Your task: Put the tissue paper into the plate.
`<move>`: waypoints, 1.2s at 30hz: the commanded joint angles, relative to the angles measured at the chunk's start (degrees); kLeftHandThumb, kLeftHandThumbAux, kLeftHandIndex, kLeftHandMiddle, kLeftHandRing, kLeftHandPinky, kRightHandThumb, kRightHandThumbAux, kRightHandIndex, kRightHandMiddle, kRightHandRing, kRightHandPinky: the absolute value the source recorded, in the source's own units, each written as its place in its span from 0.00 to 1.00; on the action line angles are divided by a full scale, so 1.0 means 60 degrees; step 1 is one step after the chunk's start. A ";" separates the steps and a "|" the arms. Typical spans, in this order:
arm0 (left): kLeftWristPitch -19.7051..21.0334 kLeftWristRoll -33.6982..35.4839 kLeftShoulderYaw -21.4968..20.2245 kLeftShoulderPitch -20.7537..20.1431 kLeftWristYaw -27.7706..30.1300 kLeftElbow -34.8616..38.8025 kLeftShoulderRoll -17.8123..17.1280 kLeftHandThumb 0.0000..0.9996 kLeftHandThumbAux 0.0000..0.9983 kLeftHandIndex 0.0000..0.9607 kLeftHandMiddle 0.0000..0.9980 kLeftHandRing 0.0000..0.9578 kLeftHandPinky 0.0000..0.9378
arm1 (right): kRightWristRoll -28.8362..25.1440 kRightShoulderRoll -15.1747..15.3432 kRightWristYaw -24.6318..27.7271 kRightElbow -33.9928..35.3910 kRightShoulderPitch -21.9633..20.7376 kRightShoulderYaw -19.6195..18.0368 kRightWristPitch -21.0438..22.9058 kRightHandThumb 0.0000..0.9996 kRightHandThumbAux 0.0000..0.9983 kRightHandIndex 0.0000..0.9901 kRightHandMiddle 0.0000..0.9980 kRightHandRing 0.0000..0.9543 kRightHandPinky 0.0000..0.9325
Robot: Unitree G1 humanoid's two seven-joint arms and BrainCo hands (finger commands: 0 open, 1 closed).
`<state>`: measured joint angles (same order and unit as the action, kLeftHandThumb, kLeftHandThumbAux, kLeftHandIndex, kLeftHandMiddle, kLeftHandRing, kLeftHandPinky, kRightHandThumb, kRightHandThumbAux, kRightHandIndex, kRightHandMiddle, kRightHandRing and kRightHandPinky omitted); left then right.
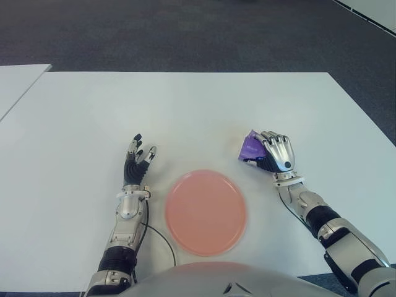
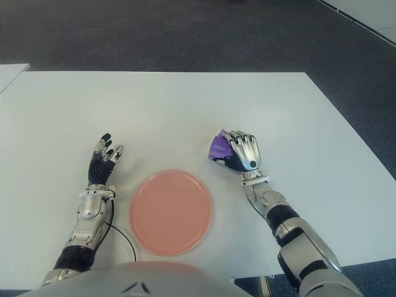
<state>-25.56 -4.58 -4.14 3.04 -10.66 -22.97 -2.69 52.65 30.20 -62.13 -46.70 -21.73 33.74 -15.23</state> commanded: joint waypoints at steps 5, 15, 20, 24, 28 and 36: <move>-0.0047 0.0088 -0.0043 -0.0136 0.0116 -0.0255 0.0001 0.08 0.55 0.00 0.00 0.00 0.00 | -0.0406 -0.0209 0.0321 0.0873 0.0349 -0.0451 -0.0532 0.75 0.71 0.44 0.89 0.92 0.93; -0.0073 0.0019 -0.0048 -0.0204 0.0036 -0.0386 -0.0014 0.08 0.56 0.00 0.00 0.00 0.00 | -0.1766 -0.0537 0.1331 0.2905 0.0653 -0.1714 -0.1415 0.75 0.71 0.44 0.89 0.91 0.91; -0.0098 -0.0008 -0.0054 -0.0268 -0.0007 -0.0462 -0.0007 0.07 0.56 0.00 0.00 0.00 0.00 | -0.2695 -0.0914 0.2240 0.3941 0.0835 -0.2374 -0.1662 0.75 0.71 0.44 0.89 0.91 0.91; -0.0084 -0.0026 -0.0040 -0.0273 -0.0013 -0.0422 -0.0001 0.07 0.57 0.00 0.00 0.00 0.00 | -0.3360 -0.1265 0.3147 0.5018 0.0989 -0.2880 -0.1530 0.75 0.71 0.44 0.90 0.92 0.93; -0.0097 -0.0069 -0.0015 -0.0250 -0.0021 -0.0382 -0.0006 0.07 0.57 0.00 0.00 0.00 0.00 | -0.3682 -0.1577 0.3935 0.6016 0.1321 -0.3218 -0.1260 0.75 0.71 0.44 0.90 0.92 0.93; -0.0122 -0.0160 0.0020 -0.0213 -0.0048 -0.0324 -0.0023 0.06 0.57 0.00 0.00 0.00 0.00 | -0.3713 -0.2266 0.5315 0.8147 0.2161 -0.3471 -0.0629 0.75 0.71 0.44 0.90 0.93 0.94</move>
<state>-26.20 -4.74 -4.06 1.33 -10.67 -24.88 -2.72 31.15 18.15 -32.88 -1.65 -10.86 13.60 -20.99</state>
